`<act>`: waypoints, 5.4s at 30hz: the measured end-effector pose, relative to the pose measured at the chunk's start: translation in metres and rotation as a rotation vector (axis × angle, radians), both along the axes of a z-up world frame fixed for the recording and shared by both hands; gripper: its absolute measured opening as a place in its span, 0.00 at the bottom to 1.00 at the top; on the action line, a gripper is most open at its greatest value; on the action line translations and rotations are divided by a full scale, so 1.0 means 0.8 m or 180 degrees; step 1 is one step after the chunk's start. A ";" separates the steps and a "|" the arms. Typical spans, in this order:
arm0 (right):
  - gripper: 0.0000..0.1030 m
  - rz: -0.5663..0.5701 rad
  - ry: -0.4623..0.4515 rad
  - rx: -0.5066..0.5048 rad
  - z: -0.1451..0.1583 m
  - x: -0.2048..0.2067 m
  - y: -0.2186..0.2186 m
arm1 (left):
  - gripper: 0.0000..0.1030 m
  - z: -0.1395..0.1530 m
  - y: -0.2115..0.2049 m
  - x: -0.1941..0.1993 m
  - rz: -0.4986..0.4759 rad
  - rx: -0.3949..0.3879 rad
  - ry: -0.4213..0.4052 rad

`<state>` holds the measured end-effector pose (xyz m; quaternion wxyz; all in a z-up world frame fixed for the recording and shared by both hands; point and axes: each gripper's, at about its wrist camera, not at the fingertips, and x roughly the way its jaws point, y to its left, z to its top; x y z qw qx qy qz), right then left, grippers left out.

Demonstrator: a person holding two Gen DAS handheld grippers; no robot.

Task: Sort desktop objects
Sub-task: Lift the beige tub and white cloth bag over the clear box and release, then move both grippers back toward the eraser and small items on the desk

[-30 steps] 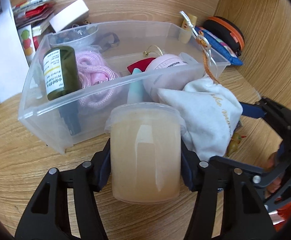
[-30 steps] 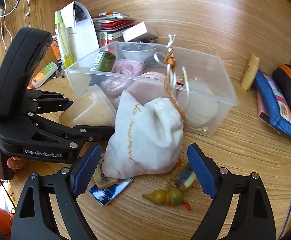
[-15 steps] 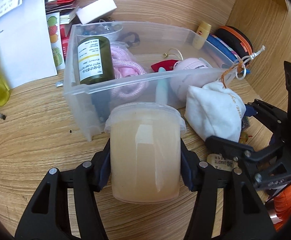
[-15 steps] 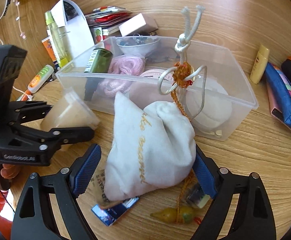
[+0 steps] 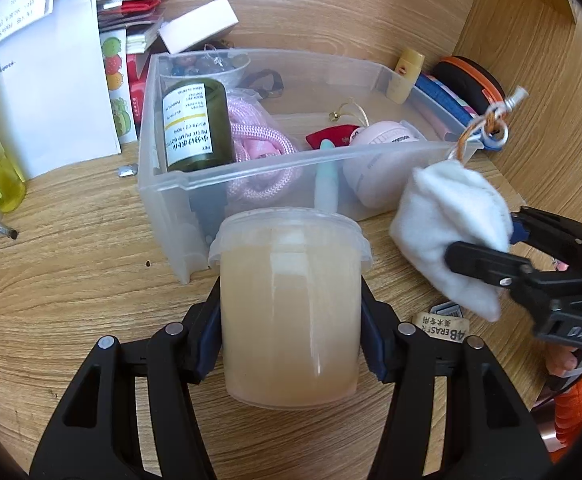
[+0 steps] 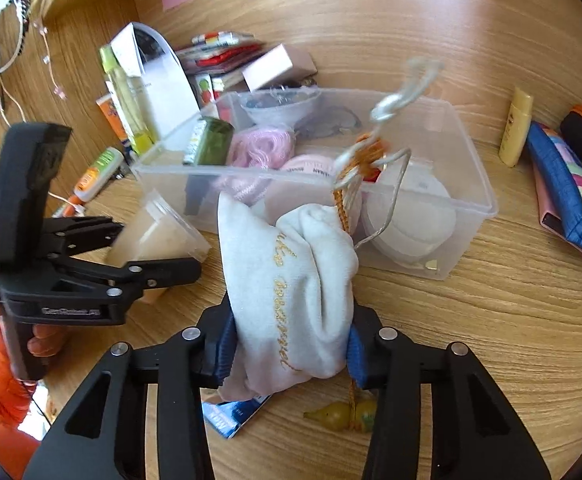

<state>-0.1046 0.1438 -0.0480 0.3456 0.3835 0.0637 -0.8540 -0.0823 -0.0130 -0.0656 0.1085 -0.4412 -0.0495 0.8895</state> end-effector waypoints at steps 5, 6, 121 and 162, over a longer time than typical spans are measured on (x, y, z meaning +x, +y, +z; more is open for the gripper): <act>0.40 0.0002 0.0101 -0.0155 0.025 0.009 0.009 | 0.56 0.008 0.000 0.008 0.0048 0.0025 0.0130; 0.40 -0.0001 0.0121 -0.0195 0.031 0.009 0.012 | 0.56 0.009 -0.001 0.009 0.0060 0.0033 0.0147; 0.85 -0.0679 0.0482 -0.0219 0.068 -0.049 0.041 | 0.77 0.110 0.023 0.005 0.0177 -0.0105 0.0806; 0.56 0.0183 0.0072 0.0446 -0.024 -0.008 0.053 | 0.62 0.002 0.102 0.050 -0.0360 -0.0160 -0.0137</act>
